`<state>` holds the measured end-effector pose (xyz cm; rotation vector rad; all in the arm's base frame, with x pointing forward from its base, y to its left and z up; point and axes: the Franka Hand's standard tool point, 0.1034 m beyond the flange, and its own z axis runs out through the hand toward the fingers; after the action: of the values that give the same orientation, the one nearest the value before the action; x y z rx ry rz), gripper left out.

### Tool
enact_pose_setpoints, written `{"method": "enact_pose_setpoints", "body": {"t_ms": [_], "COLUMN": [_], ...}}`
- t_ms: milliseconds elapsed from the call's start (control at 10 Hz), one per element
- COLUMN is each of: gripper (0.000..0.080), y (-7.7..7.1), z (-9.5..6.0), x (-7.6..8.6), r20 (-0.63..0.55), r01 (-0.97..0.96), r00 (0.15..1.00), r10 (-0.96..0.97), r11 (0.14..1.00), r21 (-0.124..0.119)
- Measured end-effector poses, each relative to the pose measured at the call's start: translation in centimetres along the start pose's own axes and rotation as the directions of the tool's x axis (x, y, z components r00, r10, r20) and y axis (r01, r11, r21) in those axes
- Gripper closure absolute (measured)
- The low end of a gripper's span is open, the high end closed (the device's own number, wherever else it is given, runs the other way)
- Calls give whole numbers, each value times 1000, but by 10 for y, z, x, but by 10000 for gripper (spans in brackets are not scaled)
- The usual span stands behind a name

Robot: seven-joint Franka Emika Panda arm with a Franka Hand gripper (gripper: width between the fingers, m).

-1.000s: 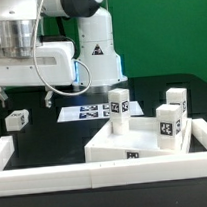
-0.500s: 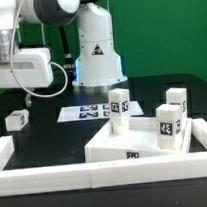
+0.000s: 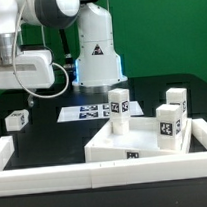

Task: Assemble square table

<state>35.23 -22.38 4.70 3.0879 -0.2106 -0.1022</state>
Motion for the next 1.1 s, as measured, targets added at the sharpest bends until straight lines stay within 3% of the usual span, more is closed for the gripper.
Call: {"method": "enact_pose_setpoints", "body": {"t_ms": [200, 300, 400, 500, 600, 700, 900, 1100], "gripper": [150, 150, 150, 150, 150, 150, 150, 150], "y": [-5, -4, -6, -10, -6, -1, 4, 5], "z": [2, 2, 4, 5, 5, 10, 18, 21], "x": [-1, 0, -1, 1, 8, 14, 11, 11], "r20": [29, 28, 60, 156, 240, 269, 400, 492], "r01": [3, 5, 5, 13, 24, 31, 30, 15], "r00": [1000, 1000, 998, 988, 970, 962, 915, 869], "r10": [-4, -5, -7, -24, -42, -48, -53, -49], "r11": [1000, 1000, 999, 997, 997, 997, 997, 997], "r21": [20, 19, 37, 70, 77, 68, 64, 72]}}
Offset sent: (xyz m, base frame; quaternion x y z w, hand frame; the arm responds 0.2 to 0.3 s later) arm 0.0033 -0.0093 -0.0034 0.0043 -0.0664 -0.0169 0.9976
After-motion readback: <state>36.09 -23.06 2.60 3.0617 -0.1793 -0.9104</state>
